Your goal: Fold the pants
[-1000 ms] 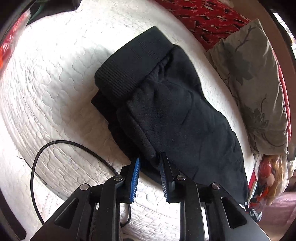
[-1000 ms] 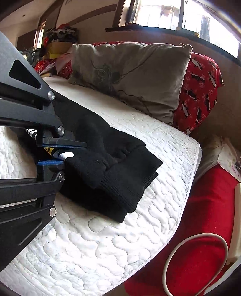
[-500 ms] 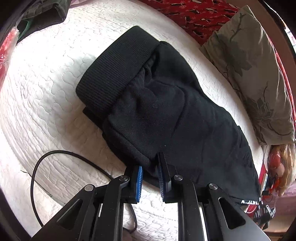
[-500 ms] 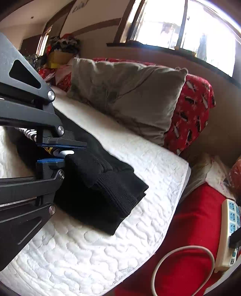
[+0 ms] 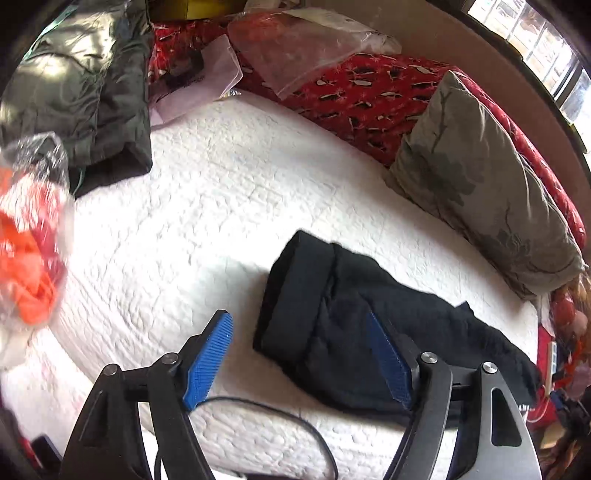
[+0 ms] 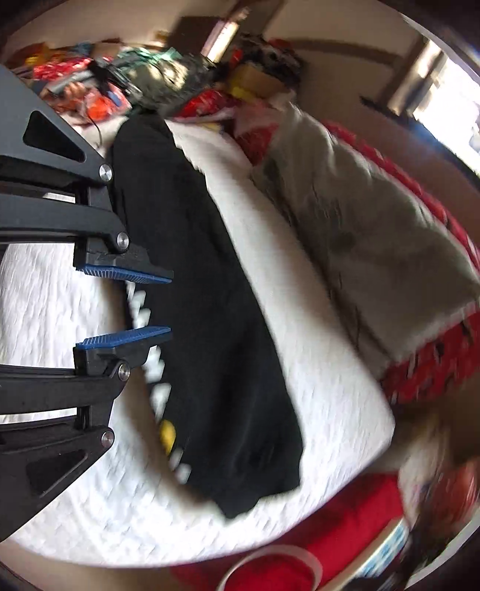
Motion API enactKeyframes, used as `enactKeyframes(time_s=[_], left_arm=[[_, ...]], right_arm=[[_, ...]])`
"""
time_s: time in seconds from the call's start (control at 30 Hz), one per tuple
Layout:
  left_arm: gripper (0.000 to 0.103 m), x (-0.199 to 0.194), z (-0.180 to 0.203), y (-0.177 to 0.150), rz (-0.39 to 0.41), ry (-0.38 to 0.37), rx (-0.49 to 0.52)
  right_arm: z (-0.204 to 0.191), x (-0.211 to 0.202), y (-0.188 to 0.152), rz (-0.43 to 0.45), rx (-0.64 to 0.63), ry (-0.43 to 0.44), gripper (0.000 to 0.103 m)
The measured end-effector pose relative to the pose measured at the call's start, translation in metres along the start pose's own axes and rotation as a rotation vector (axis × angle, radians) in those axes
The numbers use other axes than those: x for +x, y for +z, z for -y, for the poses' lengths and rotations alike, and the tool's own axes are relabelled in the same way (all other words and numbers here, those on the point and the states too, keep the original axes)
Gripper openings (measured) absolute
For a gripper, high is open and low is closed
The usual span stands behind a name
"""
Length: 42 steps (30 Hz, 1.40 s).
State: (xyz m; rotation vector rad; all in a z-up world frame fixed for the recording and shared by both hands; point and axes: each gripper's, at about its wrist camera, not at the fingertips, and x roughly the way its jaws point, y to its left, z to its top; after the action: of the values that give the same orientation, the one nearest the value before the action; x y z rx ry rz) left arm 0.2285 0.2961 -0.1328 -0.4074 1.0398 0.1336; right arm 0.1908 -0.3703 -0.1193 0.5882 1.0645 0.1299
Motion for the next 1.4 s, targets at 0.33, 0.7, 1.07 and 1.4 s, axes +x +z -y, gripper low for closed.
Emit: enactKeyframes(time_s=[0.33,0.7,1.07,1.4], left_arm=[[0.079,0.094,0.01,0.032,-0.275,-0.069,0.11],[0.057,0.104,0.026,0.014,-0.231,-0.078,0.263],[0.065,0.108,0.026,0.028,-0.24,-0.041,0.261],[0.024,0.085,0.032,0.014,-0.184,-0.071,0.257]], right_arm=[[-0.217,0.248,0.046,-0.333,-0.367,0.164,0.036],[-0.217,0.28,0.007,-0.56,-0.534,0.194,0.033],[-0.226,0.315,0.024,-0.549,-0.547,0.128,0.036],[-0.255,0.286,0.02,-0.402,-0.751,-0.024,0.004]])
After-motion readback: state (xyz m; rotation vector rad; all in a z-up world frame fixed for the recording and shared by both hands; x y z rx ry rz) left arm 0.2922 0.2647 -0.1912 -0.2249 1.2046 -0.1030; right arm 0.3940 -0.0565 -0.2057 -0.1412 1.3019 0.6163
